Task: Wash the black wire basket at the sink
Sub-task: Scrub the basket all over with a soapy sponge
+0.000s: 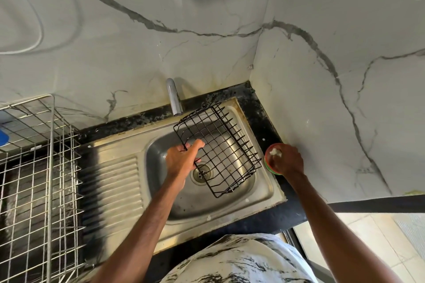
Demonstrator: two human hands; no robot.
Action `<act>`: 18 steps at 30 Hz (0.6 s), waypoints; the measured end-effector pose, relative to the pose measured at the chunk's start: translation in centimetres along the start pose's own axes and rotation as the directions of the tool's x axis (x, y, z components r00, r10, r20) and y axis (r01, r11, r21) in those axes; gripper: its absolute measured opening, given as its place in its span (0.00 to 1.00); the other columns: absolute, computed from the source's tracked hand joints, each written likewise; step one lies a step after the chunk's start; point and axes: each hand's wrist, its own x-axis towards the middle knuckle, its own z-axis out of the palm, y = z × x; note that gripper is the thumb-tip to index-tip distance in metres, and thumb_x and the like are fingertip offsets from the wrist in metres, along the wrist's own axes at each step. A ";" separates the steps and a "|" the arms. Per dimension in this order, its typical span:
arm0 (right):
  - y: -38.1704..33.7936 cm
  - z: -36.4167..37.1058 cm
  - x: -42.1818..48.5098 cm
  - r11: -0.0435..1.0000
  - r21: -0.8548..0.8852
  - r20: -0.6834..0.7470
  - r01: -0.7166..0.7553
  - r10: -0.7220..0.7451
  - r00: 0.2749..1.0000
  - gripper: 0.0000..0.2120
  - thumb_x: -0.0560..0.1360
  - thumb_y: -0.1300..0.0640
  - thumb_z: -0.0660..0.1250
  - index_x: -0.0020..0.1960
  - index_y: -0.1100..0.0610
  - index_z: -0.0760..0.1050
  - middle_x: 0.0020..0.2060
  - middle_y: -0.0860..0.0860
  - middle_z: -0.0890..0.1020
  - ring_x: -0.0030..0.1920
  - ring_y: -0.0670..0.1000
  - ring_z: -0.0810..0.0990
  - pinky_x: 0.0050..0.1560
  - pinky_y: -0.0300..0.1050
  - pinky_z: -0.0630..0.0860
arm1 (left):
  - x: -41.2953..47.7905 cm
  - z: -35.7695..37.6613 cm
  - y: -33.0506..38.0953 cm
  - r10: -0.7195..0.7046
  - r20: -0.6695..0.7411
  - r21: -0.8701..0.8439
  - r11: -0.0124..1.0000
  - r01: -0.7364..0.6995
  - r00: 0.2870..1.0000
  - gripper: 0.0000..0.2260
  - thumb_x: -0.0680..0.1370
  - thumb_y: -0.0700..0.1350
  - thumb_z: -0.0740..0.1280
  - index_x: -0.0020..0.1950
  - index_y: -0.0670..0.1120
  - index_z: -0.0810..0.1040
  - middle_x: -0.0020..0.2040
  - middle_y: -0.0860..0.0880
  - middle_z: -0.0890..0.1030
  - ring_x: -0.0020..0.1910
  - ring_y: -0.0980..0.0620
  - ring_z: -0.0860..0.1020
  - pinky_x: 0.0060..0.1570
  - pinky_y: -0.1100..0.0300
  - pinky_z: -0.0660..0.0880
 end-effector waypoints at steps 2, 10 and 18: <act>0.5 -0.3 0.0 1.000 0.030 -0.025 -0.005 0.006 1.000 0.20 0.76 0.53 0.72 0.67 0.58 0.78 0.62 0.59 0.80 0.61 0.62 0.79 0.61 0.51 0.74 | 0.0 0.0 0.0 -0.002 0.003 -0.005 1.000 0.002 1.000 0.16 0.71 0.51 0.79 0.53 0.44 0.85 0.48 0.49 0.87 0.42 0.46 0.88 0.40 0.54 0.85; 2.1 -1.5 0.2 0.967 0.253 -0.099 0.030 -0.005 0.995 0.14 0.72 0.64 0.76 0.57 0.61 0.84 0.52 0.59 0.86 0.54 0.60 0.84 0.57 0.44 0.74 | 0.0 0.3 -0.2 -0.009 0.007 -0.032 0.999 0.009 1.000 0.18 0.70 0.52 0.79 0.52 0.41 0.84 0.47 0.45 0.87 0.38 0.49 0.87 0.34 0.57 0.81; 2.5 -1.3 0.5 0.928 0.372 -0.052 -0.039 0.063 0.997 0.09 0.75 0.56 0.73 0.52 0.59 0.86 0.45 0.57 0.87 0.49 0.57 0.85 0.52 0.48 0.80 | -0.1 0.3 -0.4 0.008 0.020 -0.033 0.999 -0.008 1.000 0.20 0.70 0.52 0.79 0.56 0.41 0.83 0.49 0.46 0.87 0.39 0.49 0.87 0.33 0.60 0.80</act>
